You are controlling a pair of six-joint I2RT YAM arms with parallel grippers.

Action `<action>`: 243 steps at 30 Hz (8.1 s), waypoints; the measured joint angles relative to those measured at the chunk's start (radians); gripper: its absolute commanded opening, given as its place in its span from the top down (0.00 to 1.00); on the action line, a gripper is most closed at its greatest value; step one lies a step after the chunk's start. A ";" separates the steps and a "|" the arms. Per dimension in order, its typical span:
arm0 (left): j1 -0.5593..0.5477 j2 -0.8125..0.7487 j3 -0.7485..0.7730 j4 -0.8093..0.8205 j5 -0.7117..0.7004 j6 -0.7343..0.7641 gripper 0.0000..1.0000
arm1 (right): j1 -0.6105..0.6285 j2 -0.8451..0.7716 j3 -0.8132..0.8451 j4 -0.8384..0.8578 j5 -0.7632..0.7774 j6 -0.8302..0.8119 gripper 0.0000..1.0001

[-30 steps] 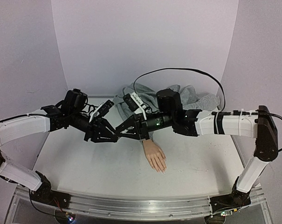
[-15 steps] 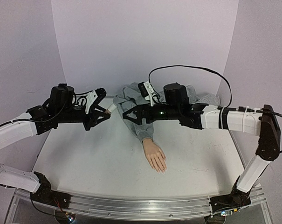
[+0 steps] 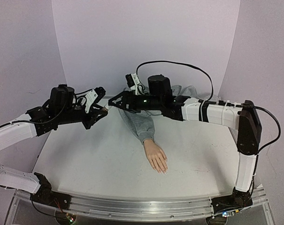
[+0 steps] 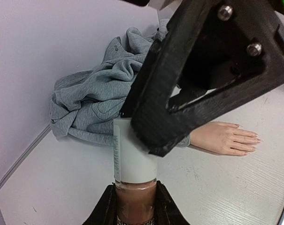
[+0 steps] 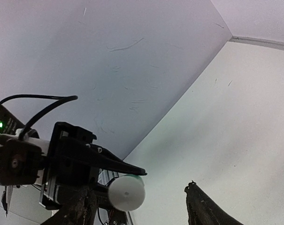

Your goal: Paint the nails

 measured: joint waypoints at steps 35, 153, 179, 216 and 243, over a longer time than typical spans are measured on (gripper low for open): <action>0.014 0.182 0.022 0.016 1.044 -0.123 1.00 | 0.048 -0.320 -0.436 0.117 -0.377 -0.448 0.99; 0.084 0.040 0.006 0.061 0.638 -0.084 1.00 | 0.019 -0.197 -0.058 -0.292 -0.138 -0.142 0.45; 0.084 0.040 0.006 0.061 0.640 -0.084 1.00 | 0.024 -0.172 -0.045 -0.296 -0.161 -0.156 0.92; 0.085 0.040 0.001 0.069 0.649 -0.084 1.00 | 0.027 -0.373 -0.169 -0.302 -0.087 -0.194 1.00; 0.107 0.016 -0.009 0.069 0.550 -0.049 1.00 | 0.028 -0.591 -0.577 -0.631 0.291 -0.770 1.00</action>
